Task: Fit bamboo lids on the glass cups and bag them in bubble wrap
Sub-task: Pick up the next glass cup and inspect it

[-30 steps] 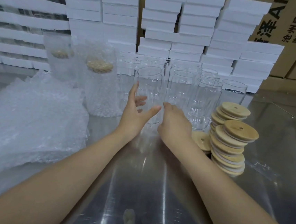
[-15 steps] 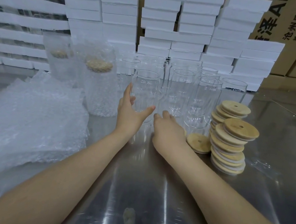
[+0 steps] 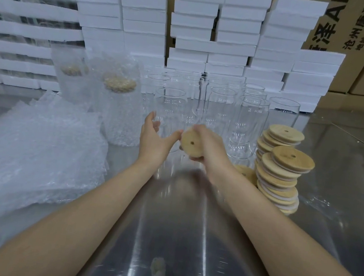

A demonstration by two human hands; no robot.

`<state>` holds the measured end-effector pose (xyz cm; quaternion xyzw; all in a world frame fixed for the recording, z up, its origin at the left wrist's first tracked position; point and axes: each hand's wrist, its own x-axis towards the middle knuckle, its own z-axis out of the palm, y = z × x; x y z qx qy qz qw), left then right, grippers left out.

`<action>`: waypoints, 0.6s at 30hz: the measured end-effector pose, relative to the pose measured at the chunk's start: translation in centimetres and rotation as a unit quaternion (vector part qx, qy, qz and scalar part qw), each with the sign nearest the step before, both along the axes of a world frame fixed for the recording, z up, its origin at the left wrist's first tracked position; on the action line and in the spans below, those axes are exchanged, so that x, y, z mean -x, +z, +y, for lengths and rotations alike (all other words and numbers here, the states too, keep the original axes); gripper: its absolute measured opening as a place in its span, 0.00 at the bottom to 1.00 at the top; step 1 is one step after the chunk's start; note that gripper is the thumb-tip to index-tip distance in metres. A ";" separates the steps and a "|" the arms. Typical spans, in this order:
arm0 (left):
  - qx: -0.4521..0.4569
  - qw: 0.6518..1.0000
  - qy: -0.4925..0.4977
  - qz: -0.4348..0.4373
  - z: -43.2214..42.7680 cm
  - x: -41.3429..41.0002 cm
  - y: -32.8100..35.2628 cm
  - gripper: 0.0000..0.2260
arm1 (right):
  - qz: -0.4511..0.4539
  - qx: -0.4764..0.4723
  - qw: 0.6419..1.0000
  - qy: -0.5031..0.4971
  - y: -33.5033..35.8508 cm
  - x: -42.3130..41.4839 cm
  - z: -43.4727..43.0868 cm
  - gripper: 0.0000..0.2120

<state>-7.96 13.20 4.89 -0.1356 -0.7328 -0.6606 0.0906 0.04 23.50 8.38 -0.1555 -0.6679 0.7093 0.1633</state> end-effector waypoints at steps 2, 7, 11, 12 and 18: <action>-0.016 1.000 -0.001 -0.013 0.0 0.0 0.1 0.39 | 0.045 0.208 0.976 0.048 0.2 -0.1 0.6 0.12; -0.045 0.999 -0.004 -0.031 -0.1 -0.2 0.3 0.39 | 0.110 0.400 0.904 0.102 0.5 -0.2 1.6 0.18; -0.036 0.999 -0.013 -0.029 -0.1 -0.3 0.4 0.38 | 0.135 0.416 0.892 0.114 0.7 -0.2 1.7 0.19; -0.033 0.999 -0.017 -0.028 -0.1 -0.4 0.4 0.38 | 0.139 0.418 0.890 0.118 0.8 -0.2 1.7 0.20; -0.021 0.999 -0.029 -0.025 0.1 -0.5 0.3 0.39 | 0.147 0.448 0.870 0.146 1.2 -0.4 1.6 0.24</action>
